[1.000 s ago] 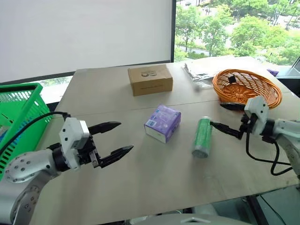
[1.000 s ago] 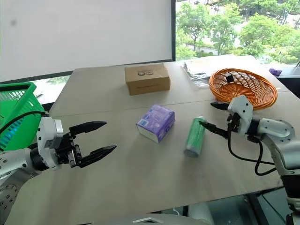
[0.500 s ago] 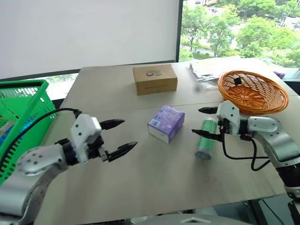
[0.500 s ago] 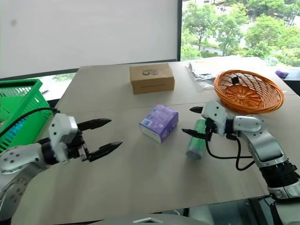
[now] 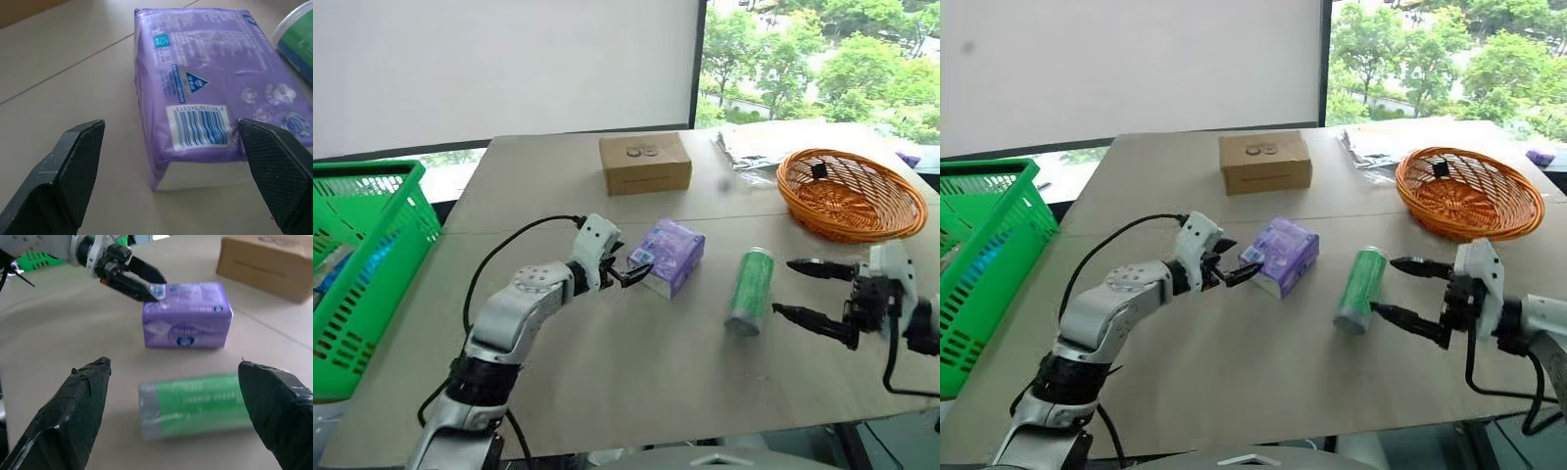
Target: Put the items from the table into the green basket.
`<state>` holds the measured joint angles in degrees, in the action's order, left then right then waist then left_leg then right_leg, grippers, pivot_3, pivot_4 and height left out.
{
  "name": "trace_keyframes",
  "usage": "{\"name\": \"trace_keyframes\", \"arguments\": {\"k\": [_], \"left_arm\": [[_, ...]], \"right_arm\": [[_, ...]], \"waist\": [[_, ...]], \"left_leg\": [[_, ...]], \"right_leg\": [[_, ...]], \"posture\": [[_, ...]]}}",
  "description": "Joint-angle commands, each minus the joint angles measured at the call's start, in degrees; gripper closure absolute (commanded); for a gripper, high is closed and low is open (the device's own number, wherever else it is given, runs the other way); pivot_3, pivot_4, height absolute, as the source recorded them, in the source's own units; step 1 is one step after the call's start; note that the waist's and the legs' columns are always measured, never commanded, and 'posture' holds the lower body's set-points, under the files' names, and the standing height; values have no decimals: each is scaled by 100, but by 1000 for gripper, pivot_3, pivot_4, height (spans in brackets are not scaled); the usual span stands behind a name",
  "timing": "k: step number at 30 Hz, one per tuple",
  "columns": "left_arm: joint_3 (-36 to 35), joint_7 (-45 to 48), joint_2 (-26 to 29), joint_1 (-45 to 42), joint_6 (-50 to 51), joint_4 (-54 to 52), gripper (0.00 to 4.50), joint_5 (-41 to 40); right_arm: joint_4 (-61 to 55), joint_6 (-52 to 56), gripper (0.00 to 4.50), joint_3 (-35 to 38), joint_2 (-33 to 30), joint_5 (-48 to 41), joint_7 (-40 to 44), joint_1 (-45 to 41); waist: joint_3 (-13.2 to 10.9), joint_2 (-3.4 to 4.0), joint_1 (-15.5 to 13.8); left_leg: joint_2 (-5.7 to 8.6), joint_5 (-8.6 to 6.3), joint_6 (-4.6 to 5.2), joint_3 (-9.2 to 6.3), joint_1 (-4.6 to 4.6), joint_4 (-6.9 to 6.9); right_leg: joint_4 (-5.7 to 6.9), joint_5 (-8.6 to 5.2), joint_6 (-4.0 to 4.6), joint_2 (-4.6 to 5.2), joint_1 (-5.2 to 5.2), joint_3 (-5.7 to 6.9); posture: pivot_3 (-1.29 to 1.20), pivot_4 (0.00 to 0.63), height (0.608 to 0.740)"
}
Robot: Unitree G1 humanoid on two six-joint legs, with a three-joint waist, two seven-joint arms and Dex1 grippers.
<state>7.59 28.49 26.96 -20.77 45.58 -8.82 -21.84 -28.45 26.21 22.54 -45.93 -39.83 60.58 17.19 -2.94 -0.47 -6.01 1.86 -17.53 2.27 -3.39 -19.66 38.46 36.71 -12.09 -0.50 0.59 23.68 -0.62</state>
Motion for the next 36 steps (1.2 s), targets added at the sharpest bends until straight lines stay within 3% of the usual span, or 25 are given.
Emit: {"name": "trace_keyframes", "arguments": {"k": [1, 5, 8, 10, 13, 16, 19, 23, 26, 28, 36], "left_arm": [[-54, -51, -302, -345, 71, 488, 0, 32], [243, 250, -456, -524, 554, 901, 0, 24], [248, 400, -476, -552, 1122, 956, 723, -122], [58, 397, -512, -593, 1496, 1000, 1811, -258], [-23, 384, -537, -623, 1667, 1019, 3023, -268], [-166, 373, -591, -608, 1739, 975, 3636, -332], [-301, 348, -623, -601, 1645, 890, 3738, -333], [-1064, -11, -345, -871, 1252, 753, 3748, -154], [-1561, -442, 417, -1248, 1415, 716, 3748, 179], [-1742, -485, 956, -1416, 1328, 637, 3748, 299], [-2963, -822, 3002, -1472, 778, 1190, 3748, 1014]], "right_arm": [[-498, -111, 71, 501, 156, -54, -180, 436], [-759, -254, 71, 542, 356, 83, -370, 806], [-816, -331, 0, 549, 444, 125, -491, 862], [-837, -384, 0, 563, 468, 179, -510, 945], [-808, -461, 0, 554, 450, 230, -510, 991], [-779, -482, 0, 491, 451, 250, -556, 916], [-745, -489, 0, 430, 450, 223, -585, 784], [-699, -308, 0, 233, 387, -68, -698, 121], [-609, -43, 0, -147, 295, -241, -807, -688], [-563, 305, 0, -462, 268, -361, -1027, -1273], [298, 841, 0, -2032, 1154, -175, -1502, -3828]], "waist": [[4, 5, 97], [9, 6, 347], [14, 9, 494], [21, 15, 540], [22, 17, 576], [27, 25, 620], [27, 25, 647], [18, 21, 662], [-63, -66, 786], [-64, -83, 841], [-66, -74, 510]], "left_leg": [[0, 0, 0, 7, 2, 2], [2, 1, 0, 22, 21, 10], [2, 1, -1, 37, 56, 8], [1, -1, 0, 46, 96, 3], [1, -1, 0, 47, 108, 1], [0, -1, 0, 44, 108, -2], [0, -1, -1, 42, 107, -4], [0, -1, -1, 39, 105, -3], [-17, 1, -4, 49, 105, -3], [-38, 11, -20, 44, 92, -5], [-38, 15, -68, 17, 67, -45]], "right_leg": [[0, 0, -1, 1, -2, -6], [6, -1, 0, -2, -20, -18], [8, -7, 7, -35, -47, -33], [4, -11, 8, -35, -83, -43], [3, -13, 6, -37, -94, -46], [3, -13, 6, -39, -94, -46], [2, -13, 6, -39, -94, -47], [1, -13, 6, -37, -93, -47], [10, -13, 6, -35, -79, -66], [11, -7, 1, -52, -41, -54], [10, 18, 44, -46, 16, -36]], "posture": [[-33, 7, 740], [-52, 8, 740], [-52, 8, 740], [-52, 8, 740], [-87, 10, 740], [-81, 10, 740], [-76, 11, 740], [-45, 14, 740], [-1, 12, 740], [37, 6, 740], [172, 0, 740]]}}
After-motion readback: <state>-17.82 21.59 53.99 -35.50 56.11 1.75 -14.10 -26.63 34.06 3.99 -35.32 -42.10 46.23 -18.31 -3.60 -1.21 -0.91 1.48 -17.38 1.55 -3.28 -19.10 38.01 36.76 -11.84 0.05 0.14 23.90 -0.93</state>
